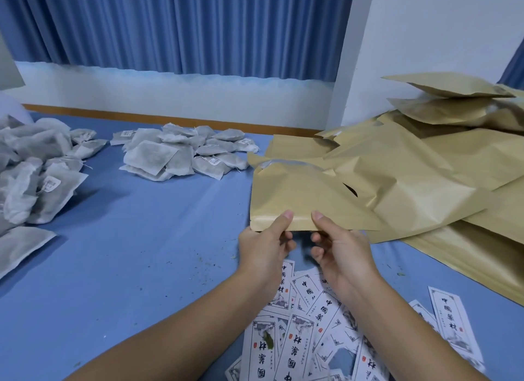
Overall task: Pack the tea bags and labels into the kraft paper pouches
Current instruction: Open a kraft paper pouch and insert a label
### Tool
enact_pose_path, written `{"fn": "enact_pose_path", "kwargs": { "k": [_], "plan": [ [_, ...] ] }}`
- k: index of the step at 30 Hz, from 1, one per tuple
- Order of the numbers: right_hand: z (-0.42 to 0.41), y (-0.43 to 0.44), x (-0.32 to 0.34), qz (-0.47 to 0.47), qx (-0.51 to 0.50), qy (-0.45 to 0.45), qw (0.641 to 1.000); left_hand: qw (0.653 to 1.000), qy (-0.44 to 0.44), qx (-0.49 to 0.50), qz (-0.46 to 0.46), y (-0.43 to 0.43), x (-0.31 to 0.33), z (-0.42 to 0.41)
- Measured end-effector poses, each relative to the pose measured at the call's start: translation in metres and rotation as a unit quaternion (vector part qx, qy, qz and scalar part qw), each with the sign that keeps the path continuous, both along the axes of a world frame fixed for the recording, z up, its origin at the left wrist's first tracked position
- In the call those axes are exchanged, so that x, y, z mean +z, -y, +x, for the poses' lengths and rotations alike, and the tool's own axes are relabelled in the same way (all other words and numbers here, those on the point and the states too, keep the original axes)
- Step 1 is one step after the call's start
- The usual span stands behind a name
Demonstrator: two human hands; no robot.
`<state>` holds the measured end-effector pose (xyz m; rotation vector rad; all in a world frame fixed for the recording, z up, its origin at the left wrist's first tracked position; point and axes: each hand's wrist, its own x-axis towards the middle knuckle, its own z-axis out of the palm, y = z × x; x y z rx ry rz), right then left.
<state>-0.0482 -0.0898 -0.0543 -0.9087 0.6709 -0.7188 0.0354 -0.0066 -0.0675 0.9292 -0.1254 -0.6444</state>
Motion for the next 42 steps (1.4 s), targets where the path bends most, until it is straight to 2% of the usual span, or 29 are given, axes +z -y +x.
{"fn": "enact_pose_path", "kwargs": {
  "k": [3, 6, 9, 15, 21, 30, 36, 39, 42],
  "plan": [
    [0.004, -0.006, -0.002, 0.007, 0.018, 0.000, 1.000, 1.000, 0.008, -0.026, -0.003, 0.001, -0.002, -0.006],
    [0.005, -0.008, -0.001, 0.013, 0.011, -0.003, 1.000, 0.999, 0.023, -0.020, 0.033, 0.003, -0.003, -0.007],
    [0.007, -0.007, 0.000, -0.014, -0.009, -0.019, 1.000, 0.999, 0.029, -0.015, 0.044, 0.004, -0.001, -0.006],
    [0.005, -0.006, 0.003, 0.006, -0.018, 0.000, 1.000, 0.999, -0.003, 0.046, 0.023, 0.005, 0.002, -0.001],
    [0.003, -0.009, 0.001, -0.015, 0.012, -0.014, 1.000, 0.998, 0.013, -0.031, 0.051, 0.003, 0.001, -0.008],
    [0.003, -0.008, 0.000, -0.046, -0.009, -0.048, 0.998, 0.994, 0.021, -0.026, 0.107, 0.003, 0.002, -0.002],
    [0.001, -0.001, 0.006, -0.022, -0.033, -0.002, 0.999, 0.996, -0.012, 0.007, 0.092, 0.002, 0.009, -0.001],
    [0.001, -0.001, 0.004, -0.043, -0.050, -0.017, 0.998, 0.992, -0.011, 0.036, 0.122, 0.005, 0.009, -0.002],
    [0.002, -0.004, -0.001, -0.059, -0.068, -0.036, 0.995, 0.993, -0.034, 0.069, 0.086, 0.003, 0.007, -0.003]
  ]
}}
